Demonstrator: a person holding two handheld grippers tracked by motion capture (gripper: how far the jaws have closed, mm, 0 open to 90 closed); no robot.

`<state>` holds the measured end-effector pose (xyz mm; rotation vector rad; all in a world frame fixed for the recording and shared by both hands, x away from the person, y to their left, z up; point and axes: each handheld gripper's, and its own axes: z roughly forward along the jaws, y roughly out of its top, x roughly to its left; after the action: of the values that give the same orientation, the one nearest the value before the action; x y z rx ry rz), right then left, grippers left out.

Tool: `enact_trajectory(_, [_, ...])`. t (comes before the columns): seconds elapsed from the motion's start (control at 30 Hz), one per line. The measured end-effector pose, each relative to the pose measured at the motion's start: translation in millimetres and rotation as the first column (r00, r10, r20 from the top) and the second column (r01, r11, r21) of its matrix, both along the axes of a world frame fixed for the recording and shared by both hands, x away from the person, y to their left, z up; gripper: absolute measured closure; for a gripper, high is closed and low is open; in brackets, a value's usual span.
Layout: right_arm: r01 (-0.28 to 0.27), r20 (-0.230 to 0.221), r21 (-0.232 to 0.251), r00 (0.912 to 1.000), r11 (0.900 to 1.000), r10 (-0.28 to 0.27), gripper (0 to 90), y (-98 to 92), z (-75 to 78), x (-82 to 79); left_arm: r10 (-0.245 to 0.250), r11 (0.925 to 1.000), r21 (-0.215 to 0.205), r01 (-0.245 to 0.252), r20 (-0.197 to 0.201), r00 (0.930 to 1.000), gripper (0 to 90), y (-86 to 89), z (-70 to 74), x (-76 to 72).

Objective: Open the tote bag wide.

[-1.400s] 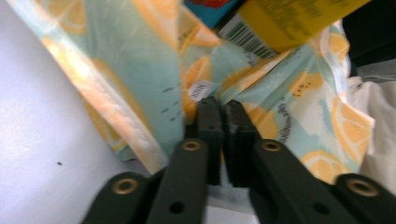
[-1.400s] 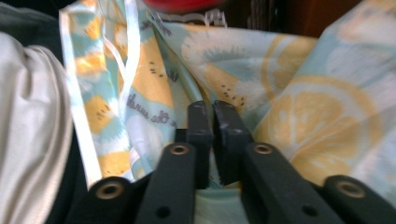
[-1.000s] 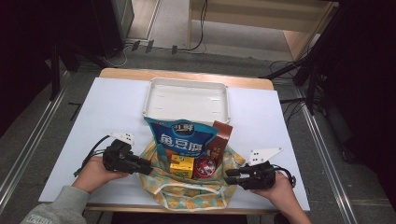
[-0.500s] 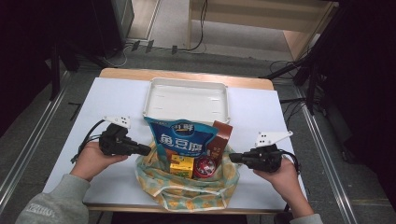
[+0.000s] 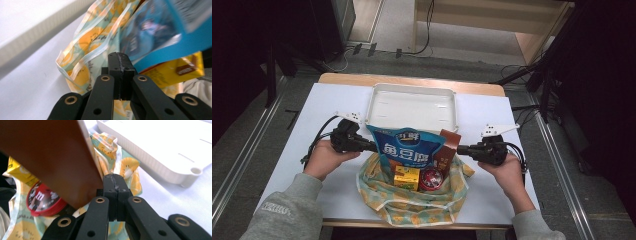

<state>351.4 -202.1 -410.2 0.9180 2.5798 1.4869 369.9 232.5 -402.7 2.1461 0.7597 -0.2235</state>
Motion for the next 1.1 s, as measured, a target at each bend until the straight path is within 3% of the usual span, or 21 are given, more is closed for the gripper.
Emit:
enact_trajectory(0.3, [-0.010,-0.012,-0.012,0.9999,1.000,0.010,90.0,4.7,-16.6,1.4,-0.020,0.9995,0.023,0.021,-0.029,0.9994,90.0,-13.6,-21.6,3.6])
enact_trajectory(0.5, [-0.017,-0.014,-0.038,0.9998,0.999,0.016,90.0,5.1,-28.4,0.6,0.003,0.9999,-0.013,-0.004,-0.060,0.9982,90.0,-8.5,-34.7,5.0])
enact_trajectory(0.77, [-0.018,-0.024,-0.066,0.9996,0.998,0.017,90.0,8.4,-42.4,1.0,0.006,1.0000,-0.002,-0.007,-0.056,0.9984,90.0,-9.3,-43.9,5.3])
enact_trajectory(0.9, [-0.014,-0.054,-0.056,0.9985,0.998,0.011,90.0,7.8,-50.1,1.5,0.017,0.9998,-0.012,-0.017,-0.071,0.9973,90.0,-7.9,-49.5,5.1])
enact_trajectory(1.1, [-0.025,-0.054,-0.057,0.9983,0.998,0.022,90.0,8.6,-57.0,2.7,0.012,0.9999,-0.002,-0.013,-0.072,0.9973,90.0,-8.2,-54.9,5.4])
